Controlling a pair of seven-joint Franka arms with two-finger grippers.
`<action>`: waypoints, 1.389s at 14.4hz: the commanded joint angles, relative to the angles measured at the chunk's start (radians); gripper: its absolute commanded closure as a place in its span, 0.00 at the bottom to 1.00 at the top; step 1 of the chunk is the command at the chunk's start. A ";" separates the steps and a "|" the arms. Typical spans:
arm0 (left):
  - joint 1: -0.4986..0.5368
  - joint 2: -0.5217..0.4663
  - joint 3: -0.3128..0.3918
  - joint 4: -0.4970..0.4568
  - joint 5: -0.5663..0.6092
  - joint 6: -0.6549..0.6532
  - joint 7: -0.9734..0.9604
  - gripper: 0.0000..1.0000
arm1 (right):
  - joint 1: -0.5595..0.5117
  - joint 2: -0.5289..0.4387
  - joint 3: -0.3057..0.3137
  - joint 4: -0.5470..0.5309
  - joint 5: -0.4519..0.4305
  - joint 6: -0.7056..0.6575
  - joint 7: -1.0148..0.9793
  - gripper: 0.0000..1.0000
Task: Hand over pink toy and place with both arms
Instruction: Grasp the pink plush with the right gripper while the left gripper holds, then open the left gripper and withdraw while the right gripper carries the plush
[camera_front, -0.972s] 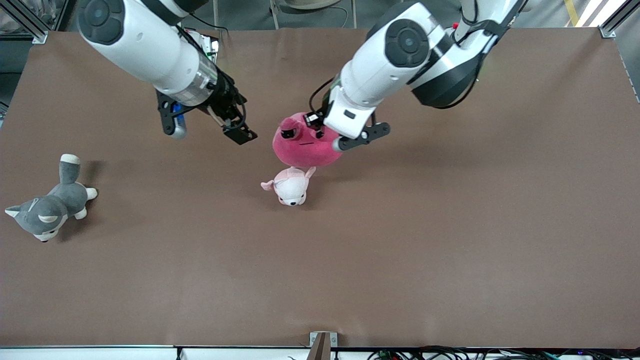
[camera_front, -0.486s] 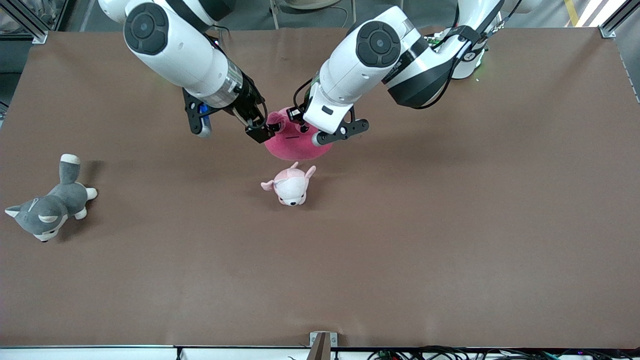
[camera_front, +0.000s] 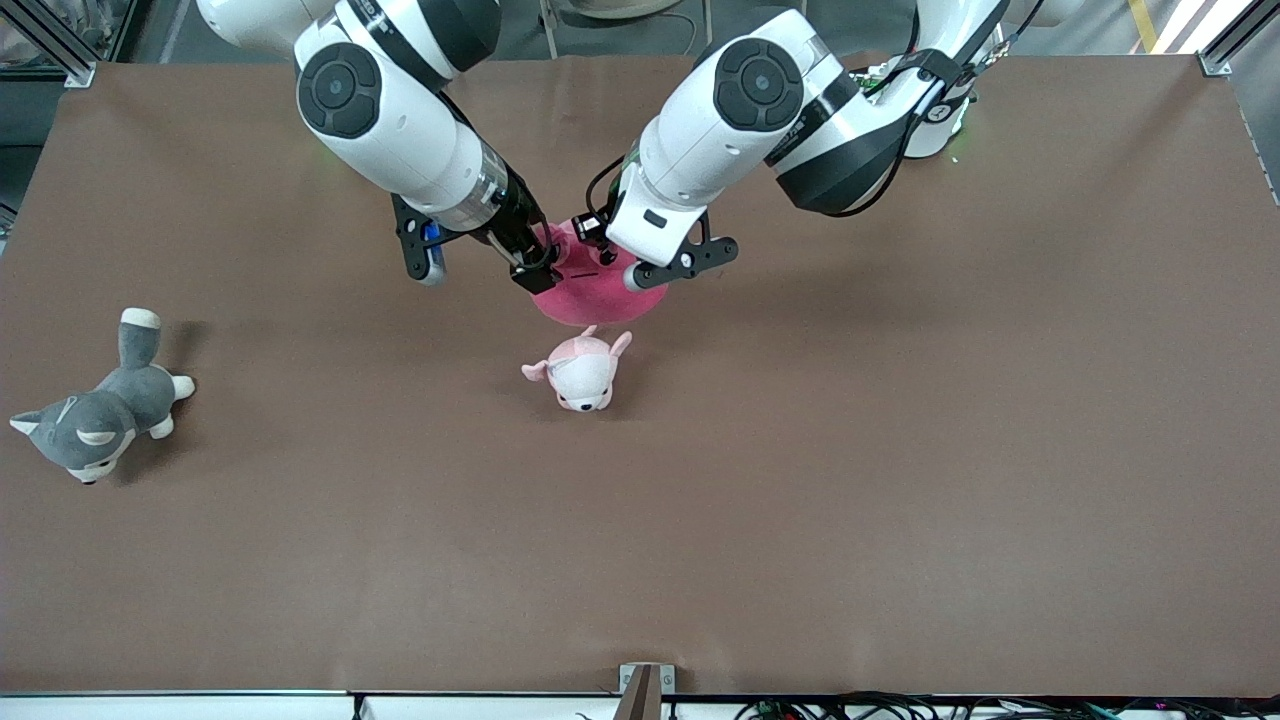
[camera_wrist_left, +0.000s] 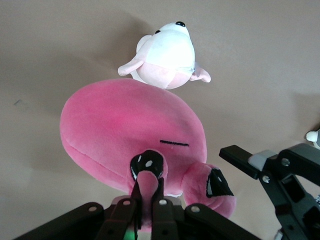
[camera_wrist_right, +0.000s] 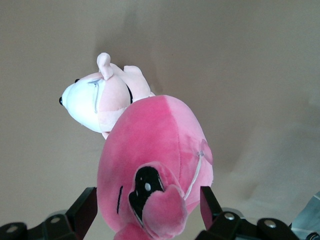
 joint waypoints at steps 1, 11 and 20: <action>-0.007 -0.006 0.004 0.021 0.001 -0.005 -0.019 0.97 | 0.014 -0.013 -0.009 -0.015 -0.009 0.002 0.009 0.54; 0.002 -0.012 0.002 0.025 0.000 -0.005 -0.013 0.53 | -0.012 -0.030 -0.025 -0.011 -0.009 -0.038 -0.038 1.00; 0.096 -0.143 0.004 0.038 0.102 -0.051 0.013 0.00 | -0.387 -0.124 -0.028 -0.040 -0.019 -0.313 -0.620 1.00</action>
